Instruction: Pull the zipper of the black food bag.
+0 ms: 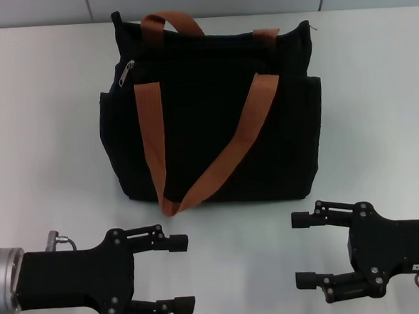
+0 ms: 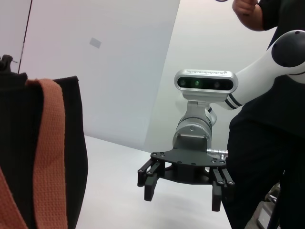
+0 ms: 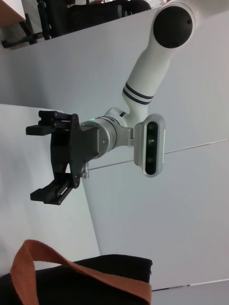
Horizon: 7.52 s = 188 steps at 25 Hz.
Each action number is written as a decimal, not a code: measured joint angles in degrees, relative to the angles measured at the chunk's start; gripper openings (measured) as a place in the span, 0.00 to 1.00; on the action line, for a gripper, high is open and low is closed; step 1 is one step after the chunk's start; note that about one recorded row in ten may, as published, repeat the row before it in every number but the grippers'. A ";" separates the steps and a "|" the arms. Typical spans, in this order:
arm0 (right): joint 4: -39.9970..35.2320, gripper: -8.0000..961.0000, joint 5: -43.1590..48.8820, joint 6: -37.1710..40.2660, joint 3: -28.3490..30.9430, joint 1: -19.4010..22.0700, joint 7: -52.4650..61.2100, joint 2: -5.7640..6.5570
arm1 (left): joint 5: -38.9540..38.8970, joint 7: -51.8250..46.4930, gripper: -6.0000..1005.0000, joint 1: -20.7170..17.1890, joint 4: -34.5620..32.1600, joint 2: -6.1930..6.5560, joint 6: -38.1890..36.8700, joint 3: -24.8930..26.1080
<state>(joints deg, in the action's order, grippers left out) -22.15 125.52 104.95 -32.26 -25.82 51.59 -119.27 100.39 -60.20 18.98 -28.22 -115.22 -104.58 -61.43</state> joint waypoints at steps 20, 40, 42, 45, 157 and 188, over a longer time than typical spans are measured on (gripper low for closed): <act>0.00 0.86 -0.12 -0.77 0.33 -0.47 0.01 0.01 | -3.98 2.61 0.79 0.00 0.07 -0.71 -4.43 6.09; 0.01 0.86 -0.07 -0.41 0.62 0.07 0.59 0.19 | -10.32 -0.52 0.76 2.40 -2.68 5.21 6.06 23.27; 0.00 0.86 -0.07 -0.45 0.62 0.07 0.61 0.19 | -8.52 -1.08 0.75 2.55 -3.72 5.22 7.00 23.37; 0.00 0.86 -0.07 -0.46 0.68 0.07 0.67 0.18 | -4.94 -2.18 0.75 2.97 -5.87 5.01 9.54 23.33; -8.97 0.41 -18.31 -26.14 -23.44 -30.88 58.09 -0.36 | -9.79 14.30 0.05 8.33 -6.03 -3.24 14.91 21.87; -11.03 0.15 -22.06 -31.08 -30.94 -30.75 58.07 -0.53 | -10.95 13.52 0.06 9.51 -4.48 -3.17 16.20 22.29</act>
<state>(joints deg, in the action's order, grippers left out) -33.18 103.47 73.87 -63.20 -56.57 109.66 -119.80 89.44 -46.68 28.50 -32.69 -118.38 -88.38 -39.14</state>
